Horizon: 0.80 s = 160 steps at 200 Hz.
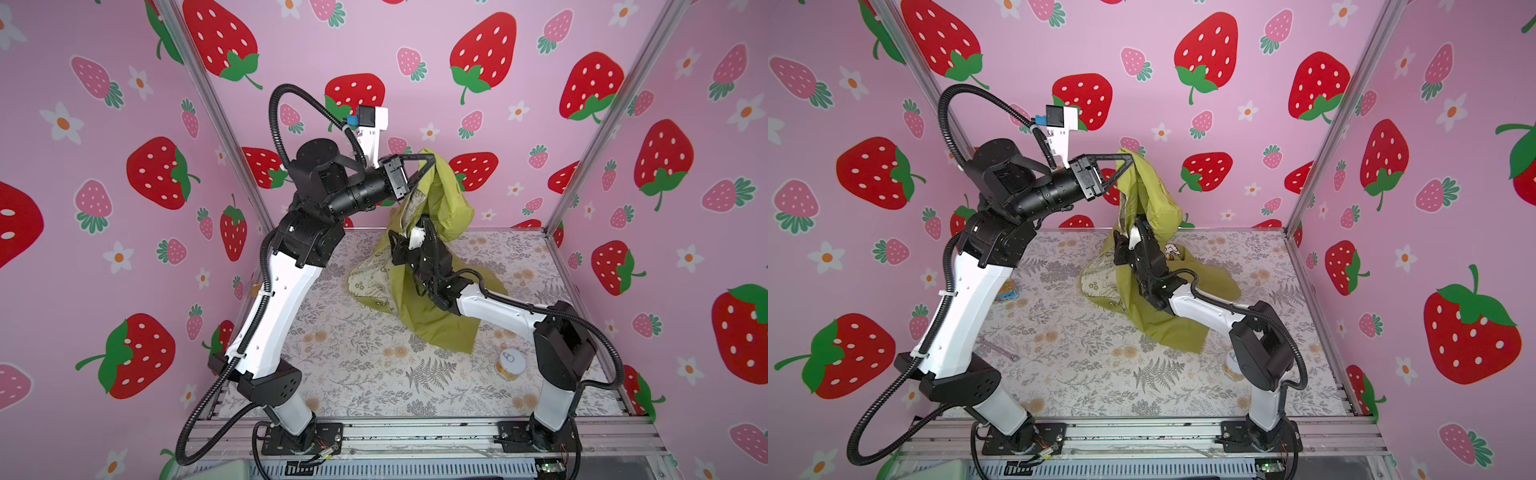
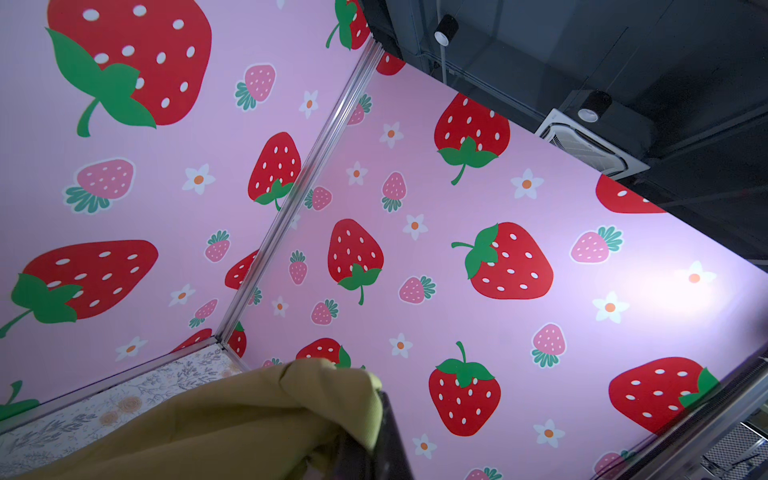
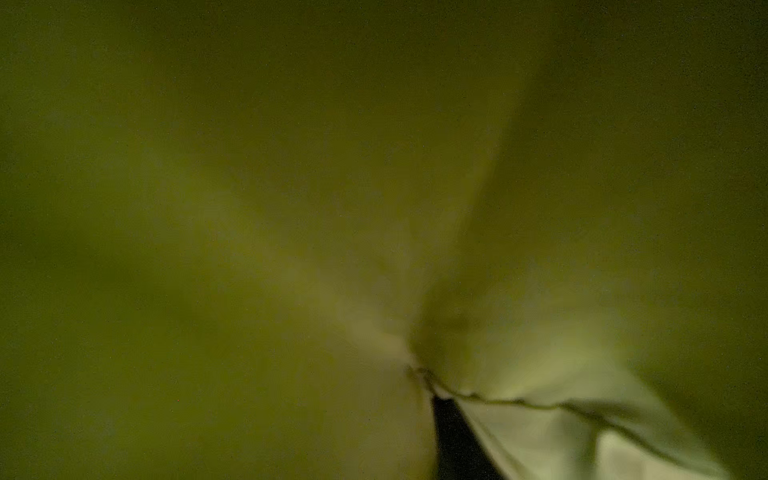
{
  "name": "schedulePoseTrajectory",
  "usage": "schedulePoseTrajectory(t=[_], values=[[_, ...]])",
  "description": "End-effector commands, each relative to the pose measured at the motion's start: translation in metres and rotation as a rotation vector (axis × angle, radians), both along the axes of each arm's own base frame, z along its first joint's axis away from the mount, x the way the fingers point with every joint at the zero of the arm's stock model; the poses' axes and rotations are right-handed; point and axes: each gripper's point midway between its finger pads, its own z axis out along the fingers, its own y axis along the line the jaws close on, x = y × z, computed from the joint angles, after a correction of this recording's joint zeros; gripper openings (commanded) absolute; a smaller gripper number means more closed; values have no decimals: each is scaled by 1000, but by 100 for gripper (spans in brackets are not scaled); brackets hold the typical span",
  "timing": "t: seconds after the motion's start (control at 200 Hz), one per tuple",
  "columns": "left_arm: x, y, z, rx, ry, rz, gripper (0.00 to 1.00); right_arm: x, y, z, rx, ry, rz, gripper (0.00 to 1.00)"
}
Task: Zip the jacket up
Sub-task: 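Lift the green jacket high with both grippers, shaking it out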
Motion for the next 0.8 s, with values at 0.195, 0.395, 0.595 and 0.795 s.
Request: schedulePoseTrajectory(t=[0.195,0.395,0.595,0.795], values=[[-39,52,46,0,-243,215,0,-38,-14,77,11,-118,114,0],[-52,75,59,32,-335,323,0,-88,-26,127,-39,-203,268,0],[-88,89,85,-56,-398,282,0,-140,-56,183,0,-285,353,0],[-138,111,119,-195,-471,222,0,-188,-90,232,95,-361,412,0]])
